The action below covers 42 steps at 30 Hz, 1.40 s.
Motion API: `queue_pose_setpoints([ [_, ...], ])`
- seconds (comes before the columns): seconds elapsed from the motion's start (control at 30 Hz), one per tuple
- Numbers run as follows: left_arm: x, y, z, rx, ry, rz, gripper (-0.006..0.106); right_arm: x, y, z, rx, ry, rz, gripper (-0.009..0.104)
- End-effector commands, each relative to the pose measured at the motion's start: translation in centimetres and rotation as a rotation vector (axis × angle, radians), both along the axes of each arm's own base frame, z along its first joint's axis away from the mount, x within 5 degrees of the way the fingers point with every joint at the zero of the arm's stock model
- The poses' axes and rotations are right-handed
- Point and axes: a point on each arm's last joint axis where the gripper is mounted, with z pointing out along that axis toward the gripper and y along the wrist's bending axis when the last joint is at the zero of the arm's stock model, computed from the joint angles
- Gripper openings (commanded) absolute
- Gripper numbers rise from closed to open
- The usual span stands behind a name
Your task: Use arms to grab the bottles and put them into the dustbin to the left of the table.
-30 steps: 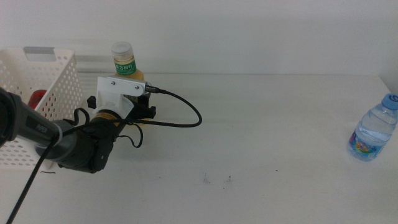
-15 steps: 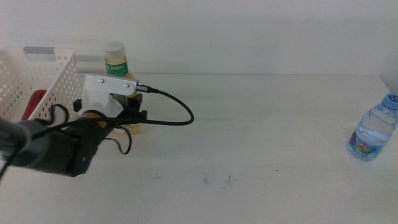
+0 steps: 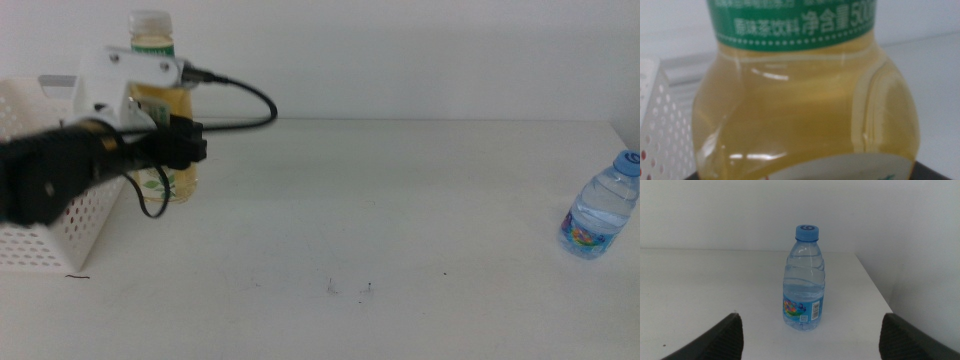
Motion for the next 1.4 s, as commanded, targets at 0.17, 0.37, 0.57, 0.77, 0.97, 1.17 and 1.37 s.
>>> queue_pose_setpoints([
  [0.17, 0.3, -0.1, 6.5, 0.079, 0.145, -0.031, 0.024, 0.0, -0.1, 0.0, -0.012, -0.009, -0.007, 0.091],
  [0.37, 2.0, 0.8, 9.6, 0.089, 0.268, -0.081, 0.017, 0.0, -0.1, 0.0, -0.012, -0.009, -0.007, 0.091],
  [0.57, 4.8, 4.2, 10.7, 0.085, 0.364, -0.039, 0.017, 0.0, -0.1, 0.0, -0.012, -0.009, -0.007, 0.091],
  [0.77, 6.9, 8.9, 12.0, 0.101, 0.417, 0.031, 0.017, 0.0, -0.1, 0.0, -0.012, -0.009, -0.007, 0.091],
  [0.97, 8.3, 14.0, 10.6, 0.098, 0.502, 0.096, 0.017, 0.0, -0.1, 0.0, -0.012, -0.009, -0.007, 0.091],
  [1.17, 9.2, 18.1, 8.0, 0.071, 0.539, 0.151, 0.017, 0.0, -0.1, 0.0, -0.012, -0.009, -0.007, 0.091],
  [1.37, 10.1, 20.1, 5.4, 0.044, 0.577, 0.188, 0.017, 0.0, -0.1, 0.0, -0.012, -0.009, -0.007, 0.091],
])
